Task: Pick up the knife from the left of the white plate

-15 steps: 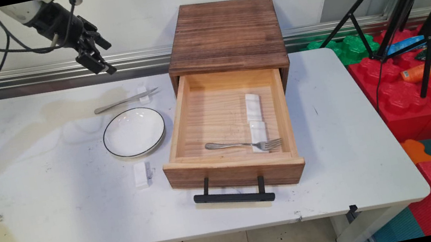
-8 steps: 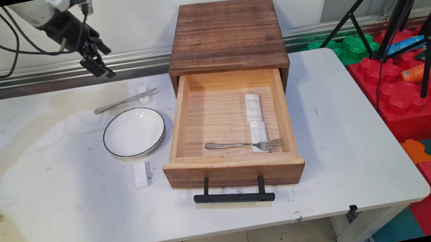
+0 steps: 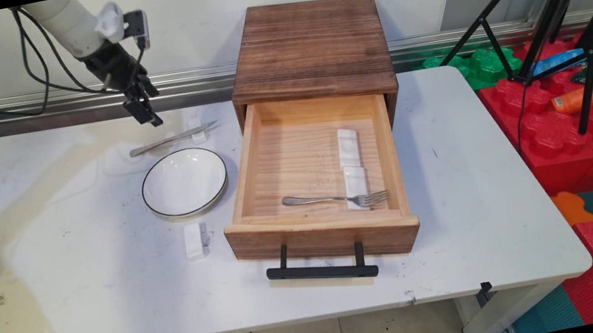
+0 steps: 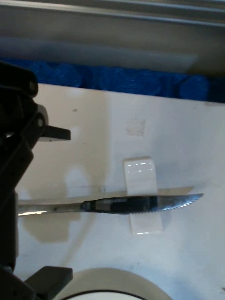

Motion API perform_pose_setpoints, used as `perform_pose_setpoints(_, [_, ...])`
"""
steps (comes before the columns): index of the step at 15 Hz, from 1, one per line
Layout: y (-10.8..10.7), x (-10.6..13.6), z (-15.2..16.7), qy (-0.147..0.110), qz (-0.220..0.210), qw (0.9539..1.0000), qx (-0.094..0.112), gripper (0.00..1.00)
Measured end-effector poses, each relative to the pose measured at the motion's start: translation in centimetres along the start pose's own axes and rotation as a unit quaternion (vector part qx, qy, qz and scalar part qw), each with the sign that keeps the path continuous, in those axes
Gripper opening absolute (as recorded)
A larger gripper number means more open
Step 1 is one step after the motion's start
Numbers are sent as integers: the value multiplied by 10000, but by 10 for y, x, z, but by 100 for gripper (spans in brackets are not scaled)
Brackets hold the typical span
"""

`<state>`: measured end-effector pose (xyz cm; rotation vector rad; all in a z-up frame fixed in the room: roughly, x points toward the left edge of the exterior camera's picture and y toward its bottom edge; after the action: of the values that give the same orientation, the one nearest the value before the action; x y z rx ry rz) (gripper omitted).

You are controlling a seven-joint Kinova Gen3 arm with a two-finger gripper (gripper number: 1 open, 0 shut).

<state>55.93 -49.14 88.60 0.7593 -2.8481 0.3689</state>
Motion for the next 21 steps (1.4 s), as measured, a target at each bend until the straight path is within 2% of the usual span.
perform_pose_setpoints(8, [-13, -1, 49, -171, 74, 9994, -305, 100])
perform_pose_setpoints(16, [-20, 2, 78, -217, 88, 9985, -494, 100])
perform_pose_setpoints(17, [-20, 2, 79, -215, 89, 9985, -505, 0])
perform_pose_setpoints(21, [-19, 4, 85, -191, 113, 9981, -575, 0])
